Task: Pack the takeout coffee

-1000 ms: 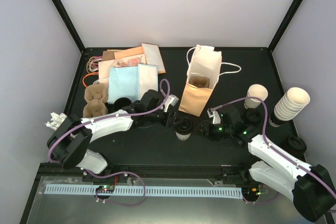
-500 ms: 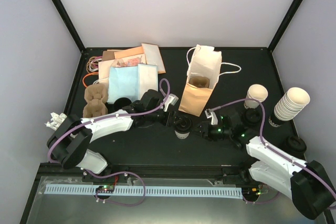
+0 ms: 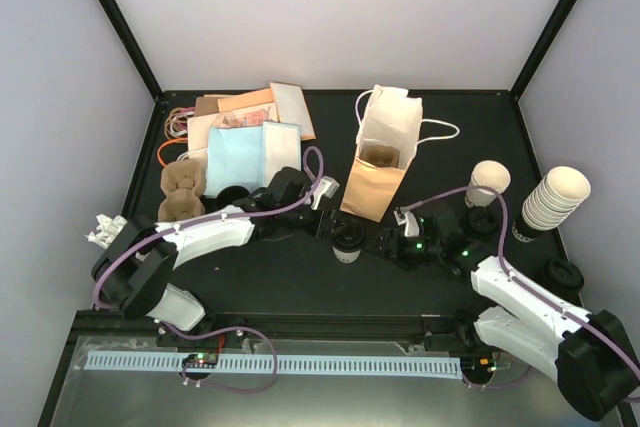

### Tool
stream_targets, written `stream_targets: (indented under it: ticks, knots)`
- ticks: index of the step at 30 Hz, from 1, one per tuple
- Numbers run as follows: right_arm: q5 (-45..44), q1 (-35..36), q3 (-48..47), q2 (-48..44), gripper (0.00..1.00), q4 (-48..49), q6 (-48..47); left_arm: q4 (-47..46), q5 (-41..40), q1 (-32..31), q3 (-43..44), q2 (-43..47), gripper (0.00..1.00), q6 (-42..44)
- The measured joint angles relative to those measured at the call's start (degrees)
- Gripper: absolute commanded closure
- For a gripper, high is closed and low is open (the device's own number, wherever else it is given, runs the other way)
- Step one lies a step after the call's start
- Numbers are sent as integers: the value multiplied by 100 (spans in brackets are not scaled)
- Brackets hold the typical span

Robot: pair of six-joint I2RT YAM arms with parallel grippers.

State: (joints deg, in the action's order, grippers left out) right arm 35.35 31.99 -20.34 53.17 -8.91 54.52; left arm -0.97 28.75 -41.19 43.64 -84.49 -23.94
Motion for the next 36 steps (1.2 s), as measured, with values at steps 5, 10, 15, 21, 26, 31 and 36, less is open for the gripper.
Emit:
stream_targets:
  ticks: [5,10,15,21,26,31,36]
  knots:
    - [-308,0,-745,-107,34,-1163,-592,308,26,46,107,-4,27,26]
    - [-400,0,-1047,-138,34,-1674,-977,651,155,70,245,7,16,35]
    - [-520,2,-1176,-76,35,-2055,-1241,885,234,105,487,188,10,35]
    - [-734,0,-1569,146,38,-2345,-1572,1075,350,177,605,614,23,20]
    - [-737,0,-1626,339,43,-2267,-1609,1360,363,214,444,1152,28,-98]
    - [-614,-33,-1390,435,45,-1818,-1471,1224,496,225,-378,1792,39,-717]
    - [-822,39,-1493,391,36,-1941,-1604,892,780,225,-1099,1720,44,-1327]
